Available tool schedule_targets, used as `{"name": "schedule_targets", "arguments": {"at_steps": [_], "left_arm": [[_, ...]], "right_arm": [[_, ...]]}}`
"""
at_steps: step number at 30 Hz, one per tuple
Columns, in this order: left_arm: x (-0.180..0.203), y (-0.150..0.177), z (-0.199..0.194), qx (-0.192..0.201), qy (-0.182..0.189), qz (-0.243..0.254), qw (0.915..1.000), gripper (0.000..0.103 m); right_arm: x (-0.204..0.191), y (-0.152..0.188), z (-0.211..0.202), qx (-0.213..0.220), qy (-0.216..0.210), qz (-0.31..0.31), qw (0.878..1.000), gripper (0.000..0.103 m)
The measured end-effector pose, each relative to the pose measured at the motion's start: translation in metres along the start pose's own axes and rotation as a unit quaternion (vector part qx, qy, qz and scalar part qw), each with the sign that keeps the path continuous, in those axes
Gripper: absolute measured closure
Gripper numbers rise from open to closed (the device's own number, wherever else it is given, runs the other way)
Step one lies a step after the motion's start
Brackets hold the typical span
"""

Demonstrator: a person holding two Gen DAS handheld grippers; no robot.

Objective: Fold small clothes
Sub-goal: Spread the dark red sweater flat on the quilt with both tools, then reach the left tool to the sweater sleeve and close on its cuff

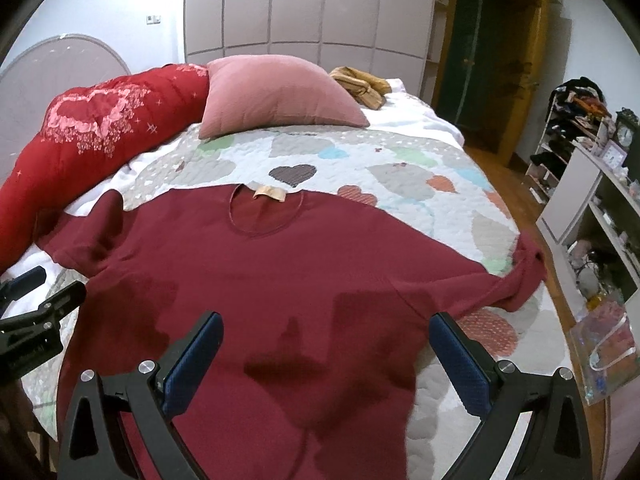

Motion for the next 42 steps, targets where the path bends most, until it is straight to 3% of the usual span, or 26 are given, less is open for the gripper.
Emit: {"name": "schedule_targets", "arguments": {"at_steps": [16, 34, 42], "left_arm": [[0.0, 0.002, 0.02, -0.007, -0.005, 0.004, 1.0, 0.021], [-0.033, 0.005, 0.033, -0.015, -0.03, -0.011, 0.9994, 0.021], [-0.077, 0.007, 0.04, -0.031, -0.021, -0.063, 0.9973, 0.021]], "right_arm": [[-0.027, 0.006, 0.034, -0.026, -0.013, -0.016, 0.999, 0.001], [-0.064, 0.006, 0.053, -0.035, -0.038, -0.042, 0.998, 0.001], [-0.086, 0.008, 0.062, -0.041, -0.05, -0.058, 0.996, 0.001]]}}
Point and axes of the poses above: each gripper's, at about its wrist camera, not at the fingertips, and z roughly the way its jaws point, x to its right, y to its underside, the point moved 10 cm from there along z, roughly the way its jaws point
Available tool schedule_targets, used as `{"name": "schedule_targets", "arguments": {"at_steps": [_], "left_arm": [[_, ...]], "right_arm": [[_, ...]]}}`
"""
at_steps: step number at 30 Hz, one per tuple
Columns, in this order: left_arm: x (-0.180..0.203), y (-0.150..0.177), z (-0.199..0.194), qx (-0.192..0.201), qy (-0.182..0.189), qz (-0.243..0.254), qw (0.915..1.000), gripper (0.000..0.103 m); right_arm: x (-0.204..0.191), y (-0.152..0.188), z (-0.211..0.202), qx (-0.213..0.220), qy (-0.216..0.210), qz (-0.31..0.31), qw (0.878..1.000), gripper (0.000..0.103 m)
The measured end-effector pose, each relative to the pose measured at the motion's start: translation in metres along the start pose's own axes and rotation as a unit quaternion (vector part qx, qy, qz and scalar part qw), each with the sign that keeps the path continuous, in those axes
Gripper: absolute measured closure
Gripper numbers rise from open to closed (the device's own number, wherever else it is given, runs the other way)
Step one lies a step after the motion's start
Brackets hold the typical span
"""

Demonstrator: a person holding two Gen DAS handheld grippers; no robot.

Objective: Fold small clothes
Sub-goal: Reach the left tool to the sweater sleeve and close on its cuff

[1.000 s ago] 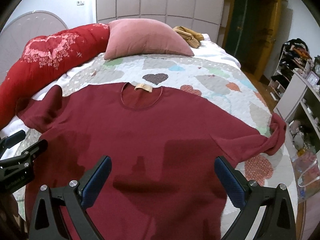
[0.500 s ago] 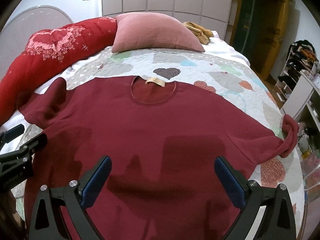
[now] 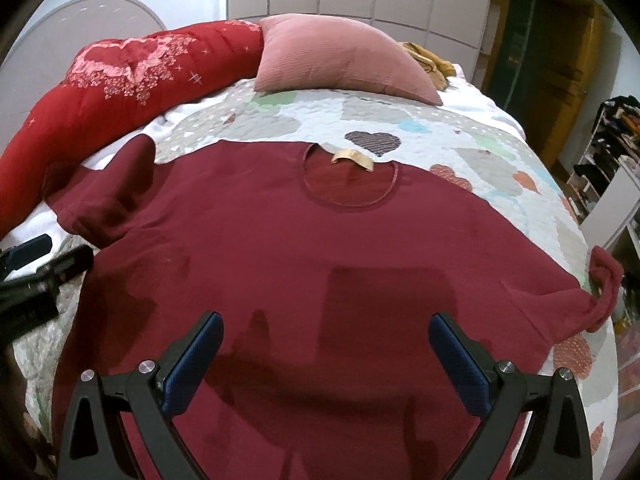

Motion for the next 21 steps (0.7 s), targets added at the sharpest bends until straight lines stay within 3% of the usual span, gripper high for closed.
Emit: {"name": "schedule_targets", "arguments": {"at_steps": [8, 11, 14, 18, 21], "left_arm": [[-0.101, -0.011, 0.008, -0.003, -0.039, -0.115, 0.9927, 0.021], [-0.138, -0.012, 0.017, -0.008, -0.024, -0.192, 0.981, 0.021], [-0.171, -0.019, 0.027, 0.003, -0.011, -0.266, 0.964, 0.021], [-0.189, -0.032, 0.045, -0.001, 0.001, -0.309, 0.951, 0.021], [-0.192, -0.037, 0.061, -0.012, 0.004, -0.315, 0.9489, 0.021]], "right_arm": [[-0.021, -0.013, -0.001, 0.017, -0.021, -0.012, 1.0, 0.001], [-0.029, -0.014, 0.002, 0.014, -0.025, -0.02, 0.999, 0.001], [-0.035, -0.011, 0.006, 0.008, -0.033, -0.024, 0.999, 0.001], [-0.038, -0.011, 0.009, 0.007, -0.04, -0.027, 0.999, 0.001], [-0.041, -0.011, 0.012, 0.004, -0.042, -0.029, 0.999, 0.001]]}}
Point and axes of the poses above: each gripper's, at about its wrist camera, not at the fingertips, and z roughly the way its jaws point, x to its right, y to its underside, the point moved 10 cm from there along z, roughly the way its jaws point
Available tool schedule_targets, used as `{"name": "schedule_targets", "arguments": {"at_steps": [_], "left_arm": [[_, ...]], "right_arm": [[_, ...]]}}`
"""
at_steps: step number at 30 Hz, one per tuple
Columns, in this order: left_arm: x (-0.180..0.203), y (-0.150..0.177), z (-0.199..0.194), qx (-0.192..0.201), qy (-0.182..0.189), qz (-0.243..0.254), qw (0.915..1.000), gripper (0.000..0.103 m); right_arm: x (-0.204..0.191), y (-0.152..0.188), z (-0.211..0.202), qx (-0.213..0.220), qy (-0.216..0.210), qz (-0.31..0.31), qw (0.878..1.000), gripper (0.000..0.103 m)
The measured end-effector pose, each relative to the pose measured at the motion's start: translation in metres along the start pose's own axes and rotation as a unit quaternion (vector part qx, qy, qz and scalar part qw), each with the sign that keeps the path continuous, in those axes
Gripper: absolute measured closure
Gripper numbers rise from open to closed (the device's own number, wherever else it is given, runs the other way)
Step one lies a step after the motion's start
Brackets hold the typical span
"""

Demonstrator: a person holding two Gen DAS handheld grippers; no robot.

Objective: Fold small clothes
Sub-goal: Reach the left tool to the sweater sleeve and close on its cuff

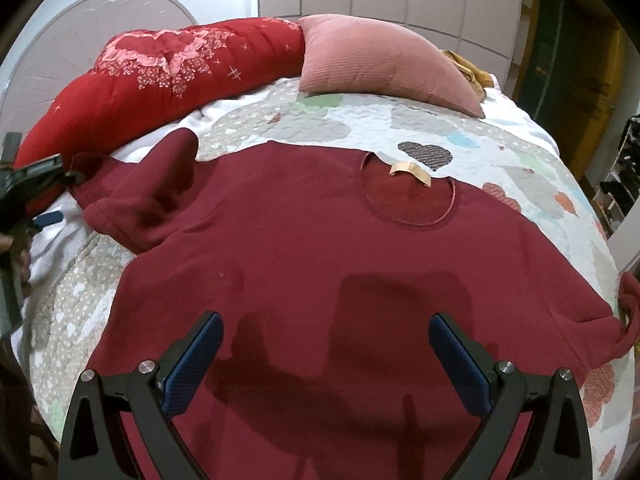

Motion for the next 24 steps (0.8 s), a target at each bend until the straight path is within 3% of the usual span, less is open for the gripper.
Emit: {"name": "schedule_targets", "arguments": {"at_steps": [6, 7, 9, 10, 11, 12, 13, 19, 24], "left_arm": [[-0.003, -0.007, 0.025, 0.0, -0.026, 0.001, 0.9997, 0.022], [-0.004, -0.008, 0.025, 0.005, -0.029, -0.001, 0.9996, 0.026], [-0.005, -0.01, 0.025, 0.018, -0.042, -0.002, 0.999, 0.045], [-0.006, -0.01, 0.023, 0.023, -0.049, -0.001, 0.9985, 0.064], [-0.006, -0.011, 0.019, 0.029, -0.049, 0.001, 0.9984, 0.076], [-0.004, -0.012, 0.015, 0.034, -0.037, 0.003, 0.9987, 0.081], [-0.001, -0.013, 0.01, 0.038, -0.022, 0.007, 0.999, 0.096], [0.037, -0.017, -0.033, 0.06, 0.06, 0.026, 0.9961, 0.096], [0.12, -0.004, -0.075, 0.069, 0.14, 0.083, 0.9842, 0.1]], "right_arm": [[-0.004, 0.001, 0.008, -0.006, -0.002, -0.003, 1.0, 0.001], [-0.004, 0.001, 0.009, -0.007, -0.001, -0.003, 1.0, 0.001], [-0.003, 0.001, 0.01, -0.007, -0.002, -0.002, 1.0, 0.001], [-0.003, 0.002, 0.01, -0.007, -0.002, -0.001, 1.0, 0.001], [-0.002, 0.002, 0.01, -0.008, -0.002, 0.0, 1.0, 0.001], [-0.001, 0.002, 0.009, -0.007, -0.002, 0.002, 1.0, 0.001], [0.0, 0.003, 0.008, -0.006, -0.002, 0.003, 1.0, 0.001], [0.015, 0.0, -0.003, 0.005, 0.0, 0.018, 1.0, 0.001], [0.036, -0.002, -0.016, 0.017, 0.004, 0.04, 0.999, 0.001]]}}
Point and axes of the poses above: each gripper's, at about its wrist camera, not at the fingertips, and z roughly the way its jaws point, x to its right, y to its underside, the point moved 10 cm from there along z, roughly the way its jaws point
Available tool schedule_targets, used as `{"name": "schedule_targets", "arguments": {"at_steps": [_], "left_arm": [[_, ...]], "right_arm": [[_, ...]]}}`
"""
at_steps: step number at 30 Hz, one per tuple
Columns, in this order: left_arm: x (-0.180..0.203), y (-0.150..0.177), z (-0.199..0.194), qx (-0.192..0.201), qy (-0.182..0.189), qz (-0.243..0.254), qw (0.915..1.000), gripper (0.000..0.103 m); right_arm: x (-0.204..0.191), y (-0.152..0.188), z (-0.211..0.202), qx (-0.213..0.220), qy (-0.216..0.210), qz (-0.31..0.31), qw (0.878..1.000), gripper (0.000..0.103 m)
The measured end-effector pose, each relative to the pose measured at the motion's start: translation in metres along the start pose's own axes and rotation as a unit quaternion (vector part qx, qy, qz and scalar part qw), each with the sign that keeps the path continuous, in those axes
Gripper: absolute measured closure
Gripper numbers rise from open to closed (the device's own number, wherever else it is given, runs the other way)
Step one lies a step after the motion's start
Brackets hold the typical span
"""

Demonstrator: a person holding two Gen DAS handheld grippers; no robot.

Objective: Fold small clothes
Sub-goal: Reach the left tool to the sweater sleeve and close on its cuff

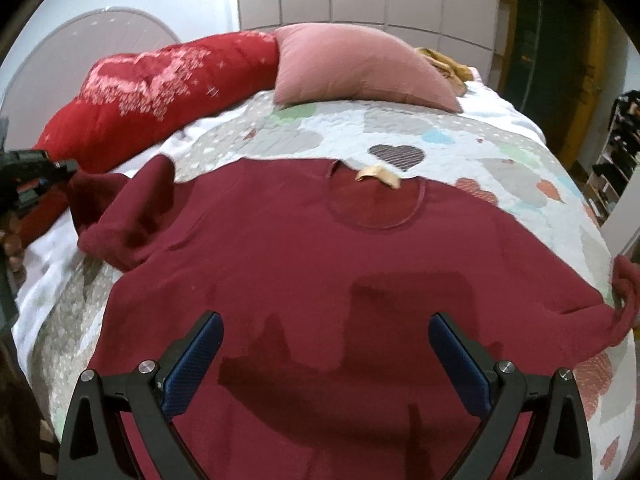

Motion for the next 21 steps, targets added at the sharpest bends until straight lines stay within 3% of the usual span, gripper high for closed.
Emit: {"name": "schedule_targets", "arguments": {"at_steps": [4, 7, 11, 15, 18, 19, 21], "left_arm": [[0.097, 0.021, -0.007, -0.005, 0.068, 0.071, 0.9951, 0.1], [0.169, 0.062, 0.0, -0.041, 0.12, 0.127, 0.9837, 0.1], [0.206, 0.112, 0.021, -0.072, 0.119, 0.17, 0.9756, 0.1], [0.184, 0.117, 0.025, -0.074, 0.083, 0.174, 0.9784, 0.1], [0.136, 0.106, 0.016, -0.078, 0.045, 0.14, 0.986, 0.1], [0.12, 0.101, 0.014, -0.076, 0.034, 0.128, 0.9882, 0.096], [0.076, 0.088, 0.004, -0.057, -0.001, 0.106, 0.9927, 0.077]], "right_arm": [[0.029, -0.008, -0.009, 0.011, 0.019, 0.017, 1.0, 0.001], [0.061, -0.011, -0.016, 0.018, 0.042, 0.033, 0.998, 0.001], [0.1, -0.008, -0.025, 0.019, 0.061, 0.073, 0.995, 0.001], [0.112, 0.002, -0.03, 0.017, 0.048, 0.082, 0.995, 0.001], [0.108, 0.006, -0.025, 0.008, 0.045, 0.077, 0.996, 0.001], [0.106, 0.007, -0.023, 0.004, 0.04, 0.079, 0.996, 0.001], [0.098, 0.01, -0.018, -0.002, 0.022, 0.087, 0.996, 0.001]]}}
Point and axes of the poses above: each gripper's, at about its wrist camera, not at the fingertips, and z roughly the way its jaws point, x to its right, y to its underside, the point moved 10 cm from there along z, roughly the way its jaws point
